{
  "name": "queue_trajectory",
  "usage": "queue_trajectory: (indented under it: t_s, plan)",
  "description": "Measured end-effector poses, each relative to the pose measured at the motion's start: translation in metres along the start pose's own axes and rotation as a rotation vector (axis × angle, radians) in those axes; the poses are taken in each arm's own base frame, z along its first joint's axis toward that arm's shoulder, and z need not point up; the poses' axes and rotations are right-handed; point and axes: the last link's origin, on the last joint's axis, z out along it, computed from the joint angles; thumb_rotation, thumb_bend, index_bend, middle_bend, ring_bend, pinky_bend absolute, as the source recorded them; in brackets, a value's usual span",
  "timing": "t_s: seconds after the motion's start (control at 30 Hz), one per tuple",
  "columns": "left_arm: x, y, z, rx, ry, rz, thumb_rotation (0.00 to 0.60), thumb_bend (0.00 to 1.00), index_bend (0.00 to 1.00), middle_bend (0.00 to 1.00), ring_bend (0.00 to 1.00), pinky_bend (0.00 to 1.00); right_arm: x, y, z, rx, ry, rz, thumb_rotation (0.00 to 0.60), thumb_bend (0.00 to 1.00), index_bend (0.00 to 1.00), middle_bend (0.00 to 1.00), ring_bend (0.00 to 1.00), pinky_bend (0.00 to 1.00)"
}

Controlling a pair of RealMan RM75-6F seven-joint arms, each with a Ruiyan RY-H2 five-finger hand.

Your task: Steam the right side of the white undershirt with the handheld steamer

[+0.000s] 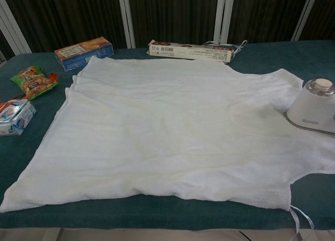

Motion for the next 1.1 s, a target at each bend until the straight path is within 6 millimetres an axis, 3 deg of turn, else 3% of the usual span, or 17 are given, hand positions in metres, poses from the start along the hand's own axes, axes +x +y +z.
queue_trajectory:
  t_s: [0.23, 0.5, 0.67, 0.87, 1.1]
  plan:
    - [-0.001, 0.001, 0.001, -0.004, -0.004, -0.001, 0.600, 0.01, 0.00, 0.00, 0.00, 0.13, 0.000, 0.003, 0.001, -0.025, 0.016, -0.029, 0.600, 0.19, 0.57, 0.55, 0.62, 0.89]
    - [-0.001, 0.002, 0.003, -0.009, -0.005, -0.003, 0.600, 0.01, 0.00, 0.00, 0.00, 0.13, -0.002, 0.006, 0.003, -0.063, 0.015, -0.082, 0.600, 0.20, 0.65, 0.60, 0.66, 0.93]
    - [-0.002, 0.002, 0.004, -0.012, -0.009, -0.003, 0.600, 0.01, 0.00, 0.00, 0.00, 0.13, -0.003, 0.003, 0.006, -0.060, 0.022, -0.140, 0.600, 0.36, 0.82, 0.73, 0.78, 1.00]
    - [-0.001, 0.002, 0.005, -0.013, -0.009, -0.005, 0.600, 0.01, 0.00, 0.00, 0.00, 0.13, -0.004, -0.003, 0.011, -0.041, 0.051, -0.194, 0.600, 0.57, 0.99, 0.86, 0.90, 1.00]
    - [0.000, 0.001, 0.004, -0.011, -0.005, -0.009, 0.600, 0.01, 0.00, 0.00, 0.00, 0.13, -0.009, -0.015, 0.016, 0.026, 0.111, -0.166, 0.600, 0.63, 1.00, 0.93, 0.96, 1.00]
